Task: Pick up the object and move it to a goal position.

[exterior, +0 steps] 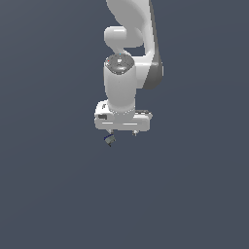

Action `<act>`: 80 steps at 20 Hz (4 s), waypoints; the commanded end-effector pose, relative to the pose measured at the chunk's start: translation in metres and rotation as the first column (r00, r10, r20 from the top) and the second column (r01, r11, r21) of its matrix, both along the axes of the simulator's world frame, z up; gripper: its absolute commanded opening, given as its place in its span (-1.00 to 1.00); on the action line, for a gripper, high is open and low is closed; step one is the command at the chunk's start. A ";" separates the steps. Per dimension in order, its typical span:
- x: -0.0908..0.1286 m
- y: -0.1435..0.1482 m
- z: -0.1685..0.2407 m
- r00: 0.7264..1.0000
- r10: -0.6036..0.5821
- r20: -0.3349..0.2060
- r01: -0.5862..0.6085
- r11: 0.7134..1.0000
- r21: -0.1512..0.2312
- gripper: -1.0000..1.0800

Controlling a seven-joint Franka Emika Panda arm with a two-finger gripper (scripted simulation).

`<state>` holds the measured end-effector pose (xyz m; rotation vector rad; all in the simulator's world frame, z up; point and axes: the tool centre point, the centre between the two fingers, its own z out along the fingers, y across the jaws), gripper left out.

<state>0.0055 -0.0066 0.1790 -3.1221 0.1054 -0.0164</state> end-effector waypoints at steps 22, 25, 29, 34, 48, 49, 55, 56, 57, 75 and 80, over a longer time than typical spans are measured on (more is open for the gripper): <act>-0.001 -0.029 -0.002 0.999 0.040 0.028 -0.040 0.999 -0.031 0.92; -0.004 -0.033 -0.012 0.996 0.082 0.024 -0.082 0.996 -0.032 0.92; -0.010 -0.039 -0.028 0.988 0.155 0.017 -0.154 0.987 -0.034 0.92; -0.021 -0.047 -0.053 0.964 0.267 0.007 -0.266 0.963 -0.034 0.92; -0.051 -0.063 -0.107 0.859 0.511 -0.010 -0.511 0.859 -0.021 0.92; -0.053 -0.064 -0.109 0.854 0.520 -0.010 -0.520 0.854 -0.020 0.92; -0.057 -0.066 -0.116 0.834 0.551 -0.011 -0.551 0.834 -0.017 0.92; -0.057 -0.066 -0.116 0.833 0.553 -0.011 -0.553 0.833 -0.017 0.92; -0.057 -0.066 -0.116 0.833 0.553 -0.011 -0.554 0.833 -0.017 0.92; -0.058 -0.066 -0.166 0.833 0.553 -0.011 -0.554 0.833 -0.017 0.92; -0.058 -0.066 -0.166 0.833 0.553 -0.011 -0.554 0.833 -0.017 -1.00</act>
